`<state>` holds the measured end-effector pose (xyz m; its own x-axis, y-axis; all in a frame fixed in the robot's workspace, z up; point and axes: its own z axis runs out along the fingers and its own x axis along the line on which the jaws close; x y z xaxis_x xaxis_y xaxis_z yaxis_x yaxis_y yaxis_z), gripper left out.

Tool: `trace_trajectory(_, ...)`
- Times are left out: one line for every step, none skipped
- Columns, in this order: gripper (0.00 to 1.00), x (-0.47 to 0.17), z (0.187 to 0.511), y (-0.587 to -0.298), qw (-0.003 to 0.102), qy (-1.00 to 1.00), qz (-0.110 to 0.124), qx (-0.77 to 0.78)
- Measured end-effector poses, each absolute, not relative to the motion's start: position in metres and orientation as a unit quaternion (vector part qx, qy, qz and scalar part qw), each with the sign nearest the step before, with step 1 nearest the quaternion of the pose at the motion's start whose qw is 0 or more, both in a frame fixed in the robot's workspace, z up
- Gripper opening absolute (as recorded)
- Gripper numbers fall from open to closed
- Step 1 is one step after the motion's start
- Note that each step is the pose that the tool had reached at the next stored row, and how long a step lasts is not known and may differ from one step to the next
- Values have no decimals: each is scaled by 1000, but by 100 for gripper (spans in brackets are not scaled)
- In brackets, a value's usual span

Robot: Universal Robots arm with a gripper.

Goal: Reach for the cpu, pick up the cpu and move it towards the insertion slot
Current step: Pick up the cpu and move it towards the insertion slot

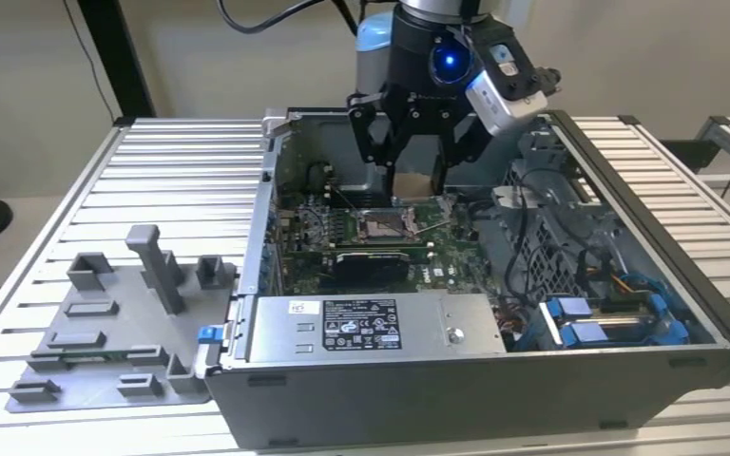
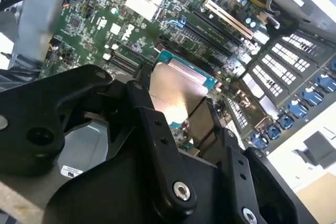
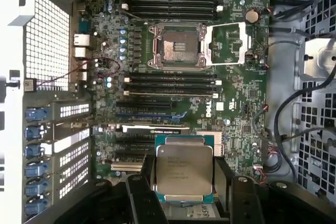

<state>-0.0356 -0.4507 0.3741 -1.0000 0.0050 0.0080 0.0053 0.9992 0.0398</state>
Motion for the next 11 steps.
trace_trajectory(0, -36, 374, -450, 4, -1000, -20, -3)
trace_trajectory(0, -36, 374, -448, 4, -1000, -20, -3)
trace_trajectory(0, -36, 374, -447, 4, -1000, -20, -3)
trace_trajectory(0, -36, 374, -446, 4, -1000, -20, -3)
trace_trajectory(0, -36, 374, -445, 4, -1000, -20, -3)
trace_trajectory(0, -36, 373, -444, 4, -1000, -20, -3)
trace_trajectory(0, -36, 373, -443, 4, -1000, -20, -3)
trace_trajectory(0, -36, 373, -442, 4, -1000, -20, -3)
trace_trajectory(0, -36, 373, -441, 4, -1000, -20, -3)
trace_trajectory(0, -36, 373, -440, 4, -1000, -20, -3)
trace_trajectory(0, -36, 373, -439, 4, -1000, -20, -3)
